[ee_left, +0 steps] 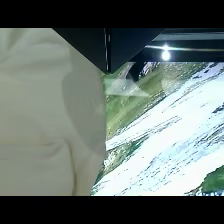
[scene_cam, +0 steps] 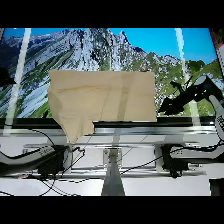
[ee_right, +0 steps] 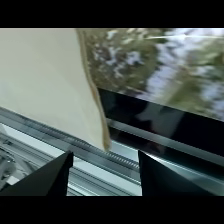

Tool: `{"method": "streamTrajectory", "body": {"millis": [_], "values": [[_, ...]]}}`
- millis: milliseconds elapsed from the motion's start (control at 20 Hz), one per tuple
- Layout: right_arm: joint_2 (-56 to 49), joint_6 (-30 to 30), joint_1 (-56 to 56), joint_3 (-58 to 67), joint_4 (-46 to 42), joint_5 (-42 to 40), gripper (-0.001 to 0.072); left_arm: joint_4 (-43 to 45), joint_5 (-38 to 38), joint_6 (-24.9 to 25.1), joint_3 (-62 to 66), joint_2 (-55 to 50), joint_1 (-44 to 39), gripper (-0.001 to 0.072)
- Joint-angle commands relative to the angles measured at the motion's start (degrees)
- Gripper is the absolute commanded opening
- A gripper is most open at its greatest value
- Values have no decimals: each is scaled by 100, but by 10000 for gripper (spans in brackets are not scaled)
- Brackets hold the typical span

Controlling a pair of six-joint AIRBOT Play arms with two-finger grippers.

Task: Fold the clothes and pants, and hang the long-sleeved shirts on hangers.

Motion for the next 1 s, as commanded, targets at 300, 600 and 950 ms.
{"method": "streamTrajectory", "body": {"millis": [300,600,950], "values": [[83,-1036,59,-1331,1333,-1152,416,-155,-234,-378,-343,883,-197,14],[85,-1163,59,-1331,1453,-1123,10,-149,439,-192,-2430,1644,-166,16],[85,-1272,59,-1331,1703,-1045,11,-306,492,-210,-4601,1620,-151,430]]}}
